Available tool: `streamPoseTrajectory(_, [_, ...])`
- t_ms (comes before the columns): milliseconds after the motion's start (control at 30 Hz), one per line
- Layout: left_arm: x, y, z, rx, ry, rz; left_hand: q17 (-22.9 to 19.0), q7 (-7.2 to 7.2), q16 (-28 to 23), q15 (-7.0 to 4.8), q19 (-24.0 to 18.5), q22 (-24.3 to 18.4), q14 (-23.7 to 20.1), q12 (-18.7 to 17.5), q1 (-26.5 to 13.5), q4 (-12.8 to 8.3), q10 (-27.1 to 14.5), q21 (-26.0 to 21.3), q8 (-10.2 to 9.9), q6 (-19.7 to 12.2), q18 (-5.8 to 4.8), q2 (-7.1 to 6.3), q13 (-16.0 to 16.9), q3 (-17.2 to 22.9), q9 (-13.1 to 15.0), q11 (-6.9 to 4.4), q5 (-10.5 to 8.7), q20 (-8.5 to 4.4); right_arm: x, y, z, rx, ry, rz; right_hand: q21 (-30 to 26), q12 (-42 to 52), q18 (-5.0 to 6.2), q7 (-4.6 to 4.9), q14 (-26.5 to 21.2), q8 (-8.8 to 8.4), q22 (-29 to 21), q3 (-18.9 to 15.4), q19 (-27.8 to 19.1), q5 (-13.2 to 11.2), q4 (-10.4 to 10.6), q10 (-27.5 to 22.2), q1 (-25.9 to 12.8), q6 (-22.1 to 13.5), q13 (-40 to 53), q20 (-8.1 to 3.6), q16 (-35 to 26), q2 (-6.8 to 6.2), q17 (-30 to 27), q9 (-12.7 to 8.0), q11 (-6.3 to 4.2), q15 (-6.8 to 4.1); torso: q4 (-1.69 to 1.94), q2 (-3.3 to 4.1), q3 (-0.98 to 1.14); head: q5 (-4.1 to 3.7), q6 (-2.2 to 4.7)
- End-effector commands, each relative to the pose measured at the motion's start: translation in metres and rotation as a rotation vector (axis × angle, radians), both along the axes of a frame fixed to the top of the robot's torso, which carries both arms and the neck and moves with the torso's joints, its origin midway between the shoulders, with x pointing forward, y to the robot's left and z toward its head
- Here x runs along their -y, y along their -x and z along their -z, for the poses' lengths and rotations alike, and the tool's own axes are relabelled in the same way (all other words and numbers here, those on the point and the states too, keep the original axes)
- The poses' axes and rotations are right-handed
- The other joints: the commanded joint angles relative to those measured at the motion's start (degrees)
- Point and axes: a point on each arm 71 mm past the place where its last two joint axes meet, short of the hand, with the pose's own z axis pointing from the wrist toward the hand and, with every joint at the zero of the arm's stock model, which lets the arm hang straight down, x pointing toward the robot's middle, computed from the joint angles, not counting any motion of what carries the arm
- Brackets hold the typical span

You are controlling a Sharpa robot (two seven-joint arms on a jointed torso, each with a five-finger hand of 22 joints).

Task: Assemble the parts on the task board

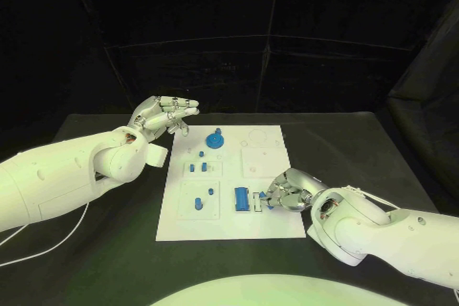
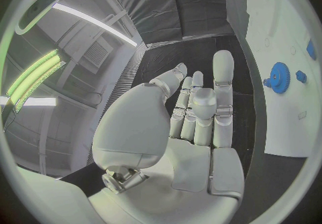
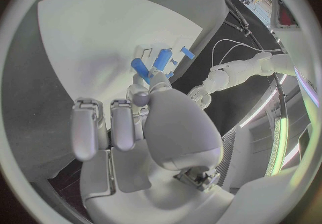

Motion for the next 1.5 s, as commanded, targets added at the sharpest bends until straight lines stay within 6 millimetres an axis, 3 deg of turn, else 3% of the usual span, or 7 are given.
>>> streamPoseTrajectory(33, [0.001,0.000,-0.002,0.005,0.010,0.009,-0.05,-0.06,0.35,0.08,-0.21,-0.07,-0.50,0.24,-0.15,0.01,-0.25,-0.34,0.04,-0.26,1.17,0.08,0.05,-0.25,0.00,-0.03,0.14,0.26,-0.001,-0.001,0.004,-0.050,0.000,0.017,0.30,-0.26,-1.13,-0.40,3.25,0.00,10.27,0.07,2.06,0.42,0.71,0.55,-0.98,1.17,-0.04,-0.57,0.25,-0.13,0.17,0.06,-0.05,-0.37,0.01,-0.03,-0.03,0.18,-0.03])
streamPoseTrajectory(367, [0.003,0.000,-0.002,0.008,0.015,0.016,-0.03,-0.09,0.42,0.09,-0.21,-0.10,-0.52,0.32,-0.19,0.02,-0.34,-0.39,0.07,-0.31,1.17,0.16,0.05,-0.33,0.00,-0.05,0.14,0.28,-0.012,-0.005,0.009,-0.068,0.009,0.029,0.52,0.02,-1.22,-0.68,3.33,0.07,10.55,0.36,2.29,0.54,1.48,1.06,-1.71,1.89,0.22,-0.76,0.46,-0.09,0.56,0.29,-0.29,-0.57,0.01,0.03,0.08,0.31,-0.02])
streamPoseTrajectory(967, [0.006,0.000,-0.002,0.006,0.015,0.020,-0.03,-0.09,0.43,0.09,-0.21,-0.10,-0.53,0.33,-0.19,0.01,-0.35,-0.39,0.08,-0.32,1.17,0.15,0.05,-0.35,0.00,-0.05,0.14,0.28,-0.017,-0.011,0.014,-0.063,0.076,0.017,0.96,0.83,-1.38,-1.18,3.49,0.28,11.08,0.50,2.74,-1.41,3.27,2.22,-3.65,3.42,1.01,-1.10,0.97,-0.20,1.50,0.90,-0.67,-0.90,-0.09,-0.03,0.09,0.56,-0.23])
streamPoseTrajectory(1267, [0.007,0.000,-0.002,0.005,0.015,0.023,-0.03,-0.09,0.43,0.09,-0.21,-0.10,-0.53,0.33,-0.19,0.01,-0.35,-0.39,0.08,-0.32,1.17,0.15,0.05,-0.35,0.00,-0.05,0.14,0.28,-0.019,-0.011,0.013,-0.049,0.087,0.010,0.94,0.63,-1.38,-1.34,3.49,0.41,11.08,-0.02,2.73,0.33,4.63,2.61,-5.30,3.93,1.05,-1.27,1.04,-0.28,1.70,1.28,-0.82,-1.04,-0.12,-0.01,0.08,0.45,-0.17])
streamPoseTrajectory(1500, [0.007,0.000,-0.001,0.004,0.015,0.023,-0.03,-0.09,0.43,0.09,-0.21,-0.10,-0.53,0.33,-0.19,0.01,-0.35,-0.39,0.08,-0.32,1.17,0.15,0.05,-0.35,0.00,-0.05,0.14,0.28,-0.020,-0.011,0.013,-0.043,0.090,0.008,0.97,0.61,-1.39,-1.26,3.51,0.40,11.14,-1.44,2.77,0.14,5.10,2.89,-8.19,4.16,1.23,-1.25,1.09,0.05,1.88,1.54,-0.73,-0.97,-0.05,-0.04,0.05,0.43,-0.14])
